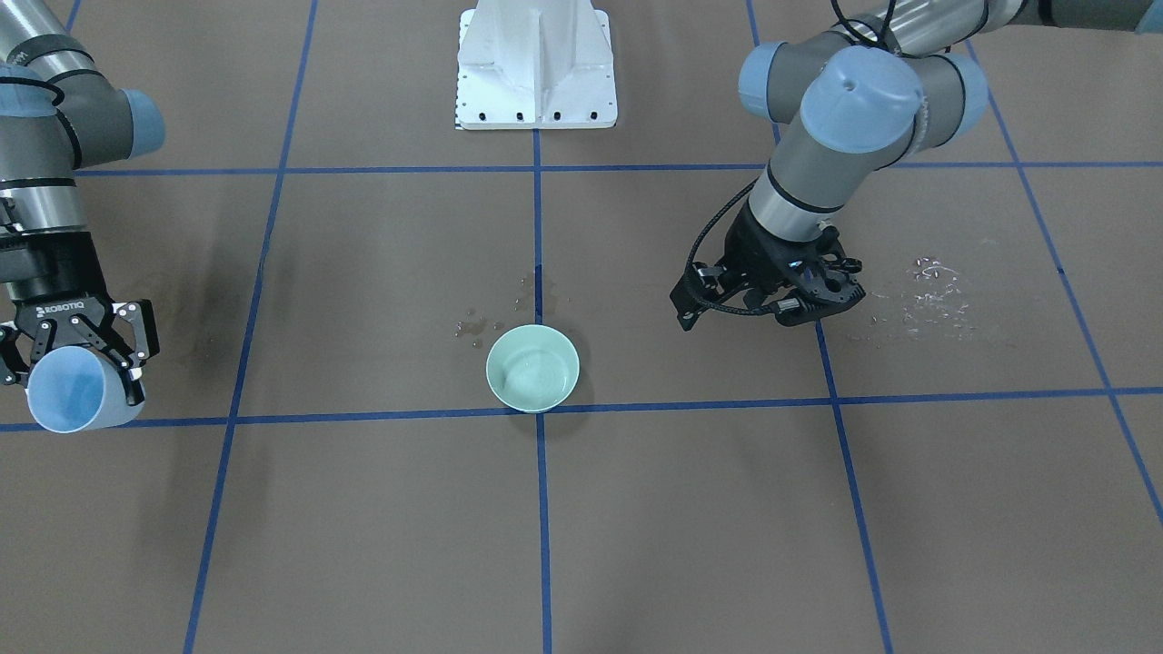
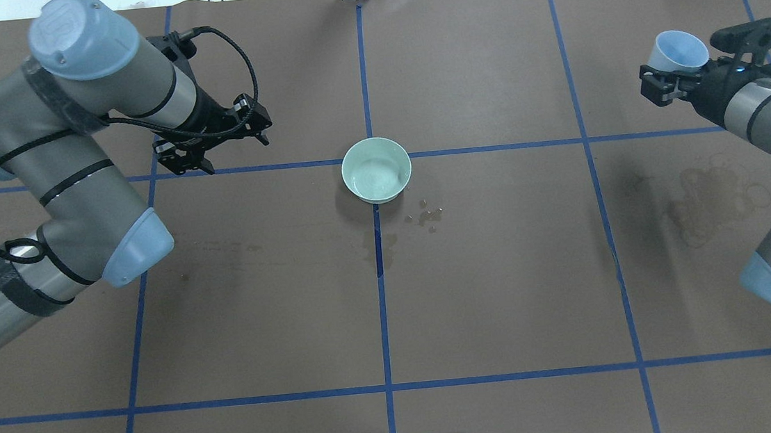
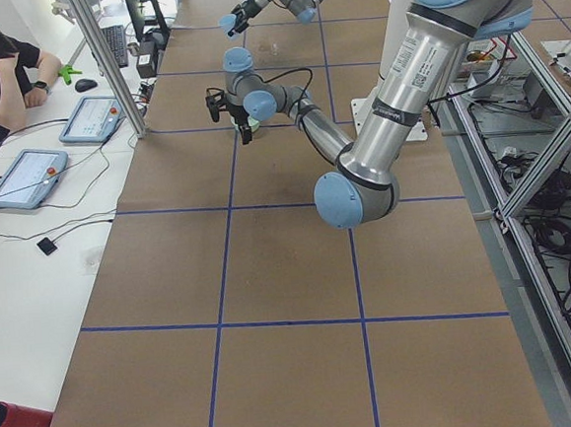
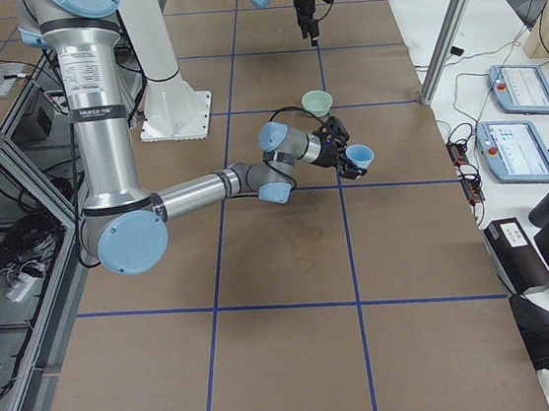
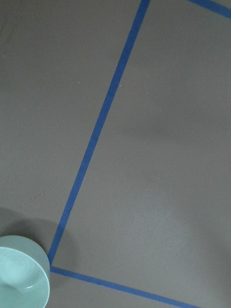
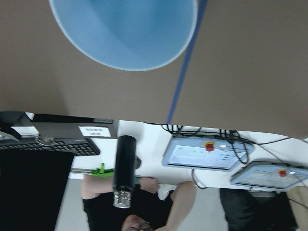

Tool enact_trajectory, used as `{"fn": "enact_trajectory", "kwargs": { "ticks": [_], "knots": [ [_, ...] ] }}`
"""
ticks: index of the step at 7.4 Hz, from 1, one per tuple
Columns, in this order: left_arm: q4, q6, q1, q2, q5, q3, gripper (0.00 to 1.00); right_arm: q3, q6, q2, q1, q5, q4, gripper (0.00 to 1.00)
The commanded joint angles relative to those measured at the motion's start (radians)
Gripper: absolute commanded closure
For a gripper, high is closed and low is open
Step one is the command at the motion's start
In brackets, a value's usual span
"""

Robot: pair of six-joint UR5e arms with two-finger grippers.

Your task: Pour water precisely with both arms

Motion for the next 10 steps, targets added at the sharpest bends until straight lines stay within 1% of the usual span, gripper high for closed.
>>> {"fn": "enact_trajectory", "kwargs": {
  "ticks": [1, 2, 3, 4, 5, 6, 7, 8, 9, 10],
  "knots": [
    [0.001, 0.127, -0.046, 0.111, -0.003, -0.083, 0.0, 0.003, -0.118, 0.127, -0.002, 0.135, -0.017, 1.0],
    [0.001, 0.169, -0.067, 0.148, -0.004, -0.102, 0.0, 0.01, -0.118, 0.138, -0.035, 0.166, -0.015, 1.0],
    [0.001, 0.232, -0.089, 0.172, -0.033, -0.108, 0.0, -0.003, -0.118, 0.182, -0.08, 0.216, -0.018, 1.0],
    [0.001, 0.272, -0.125, 0.192, -0.062, -0.11, 0.0, 0.013, -0.118, 0.222, -0.11, 0.227, -0.096, 1.0],
    [0.001, 0.327, -0.15, 0.216, -0.068, -0.11, 0.0, 0.044, -0.119, 0.262, -0.146, 0.249, -0.194, 1.0],
    [0.001, 0.364, -0.167, 0.231, -0.075, -0.108, 0.0, 0.045, -0.118, 0.322, -0.191, 0.254, -0.28, 1.0],
    [0.001, 0.372, -0.175, 0.236, -0.087, -0.11, 0.0, 0.08, -0.116, 0.359, -0.2, 0.275, -0.443, 1.0],
    [0.001, 0.373, -0.175, 0.238, -0.087, -0.108, 0.0, 0.122, -0.121, 0.367, -0.204, 0.34, -0.61, 1.0],
    [0.001, 0.374, -0.175, 0.238, -0.087, -0.108, 0.0, 0.113, -0.154, 0.375, -0.207, 0.382, -0.664, 1.0],
    [0.001, 0.374, -0.175, 0.239, -0.087, -0.105, 0.0, 0.099, -0.194, 0.413, -0.221, 0.388, -0.766, 1.0]
  ]
}}
